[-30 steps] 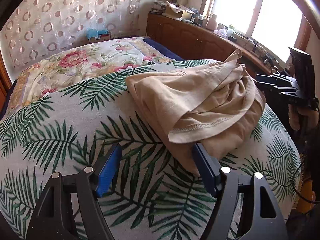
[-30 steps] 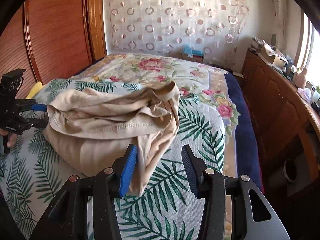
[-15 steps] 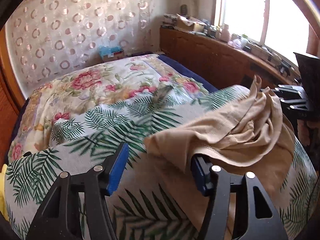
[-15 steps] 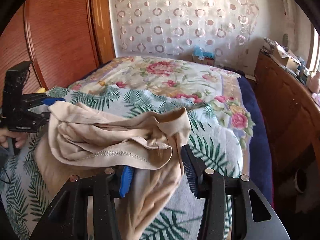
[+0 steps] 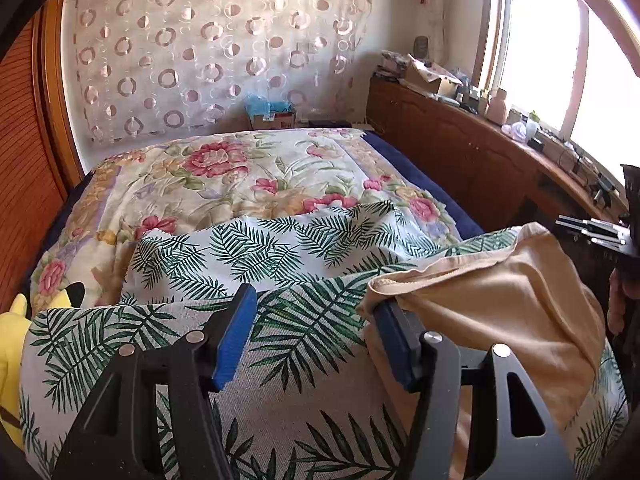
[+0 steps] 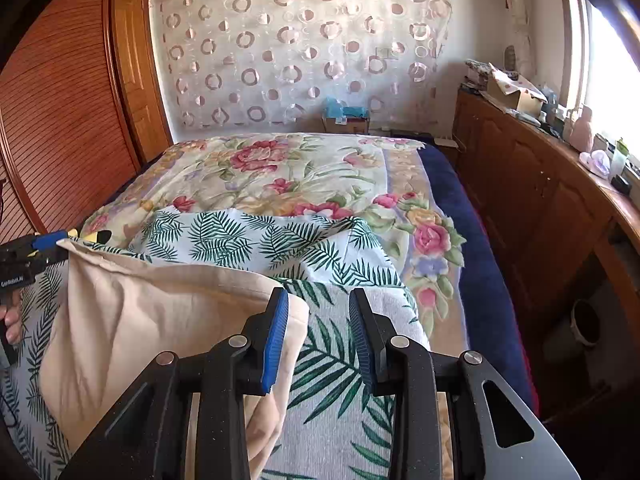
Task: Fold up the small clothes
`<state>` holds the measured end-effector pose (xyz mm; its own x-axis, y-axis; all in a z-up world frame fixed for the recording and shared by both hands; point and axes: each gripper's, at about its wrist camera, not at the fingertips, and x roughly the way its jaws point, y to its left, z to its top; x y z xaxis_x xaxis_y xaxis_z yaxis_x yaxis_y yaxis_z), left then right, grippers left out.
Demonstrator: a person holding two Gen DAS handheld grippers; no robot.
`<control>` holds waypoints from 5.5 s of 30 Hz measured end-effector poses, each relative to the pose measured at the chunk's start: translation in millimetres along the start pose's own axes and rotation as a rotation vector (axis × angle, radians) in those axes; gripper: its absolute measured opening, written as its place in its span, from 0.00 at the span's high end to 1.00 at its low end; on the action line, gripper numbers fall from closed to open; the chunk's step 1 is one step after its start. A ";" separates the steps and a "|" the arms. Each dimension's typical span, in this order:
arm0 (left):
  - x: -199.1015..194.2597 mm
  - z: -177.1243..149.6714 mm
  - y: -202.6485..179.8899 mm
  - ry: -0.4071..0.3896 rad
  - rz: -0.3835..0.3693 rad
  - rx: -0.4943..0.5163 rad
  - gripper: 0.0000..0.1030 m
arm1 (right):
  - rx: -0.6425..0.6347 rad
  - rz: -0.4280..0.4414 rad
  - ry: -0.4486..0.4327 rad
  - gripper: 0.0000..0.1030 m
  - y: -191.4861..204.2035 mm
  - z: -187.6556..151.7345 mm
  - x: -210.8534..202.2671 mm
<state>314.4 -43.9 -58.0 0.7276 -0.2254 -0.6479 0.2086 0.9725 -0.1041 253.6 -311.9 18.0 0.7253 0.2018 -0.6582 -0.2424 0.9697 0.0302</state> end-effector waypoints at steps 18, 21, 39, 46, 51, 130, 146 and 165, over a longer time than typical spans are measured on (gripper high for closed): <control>8.6 -1.8 -11.8 0.105 -0.142 -0.024 0.26 | 0.041 0.209 0.102 0.92 -27.4 25.9 61.3; 9.2 -3.3 -6.9 0.103 -0.122 -0.031 0.26 | 0.047 0.154 0.024 0.99 -38.1 31.6 54.9; 26.1 -14.4 -22.4 0.177 -0.197 -0.034 0.27 | 0.060 0.125 0.129 0.39 -39.1 6.6 42.4; 32.0 -19.6 -35.0 0.196 -0.209 0.001 0.42 | 0.109 0.182 0.159 0.38 -50.0 5.0 61.0; 30.5 -21.5 -35.8 0.205 -0.259 -0.027 0.68 | 0.075 0.267 0.155 0.48 -39.1 4.0 64.0; -186.2 -175.7 187.2 -0.020 0.302 -0.413 0.87 | -0.246 0.444 0.053 0.96 289.9 154.4 251.1; -224.7 -158.3 141.6 -0.094 0.366 -0.245 0.14 | -0.264 0.394 -0.015 0.56 229.5 100.7 131.7; -243.4 -130.8 18.7 -0.175 0.246 -0.079 0.14 | -0.100 0.208 -0.123 0.34 131.5 -15.2 -65.6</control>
<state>55.7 36.9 -0.9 0.8531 0.0173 -0.5215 -0.0341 0.9992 -0.0226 164.3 -199.8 53.7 0.7246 0.4162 -0.5493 -0.4522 0.8886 0.0767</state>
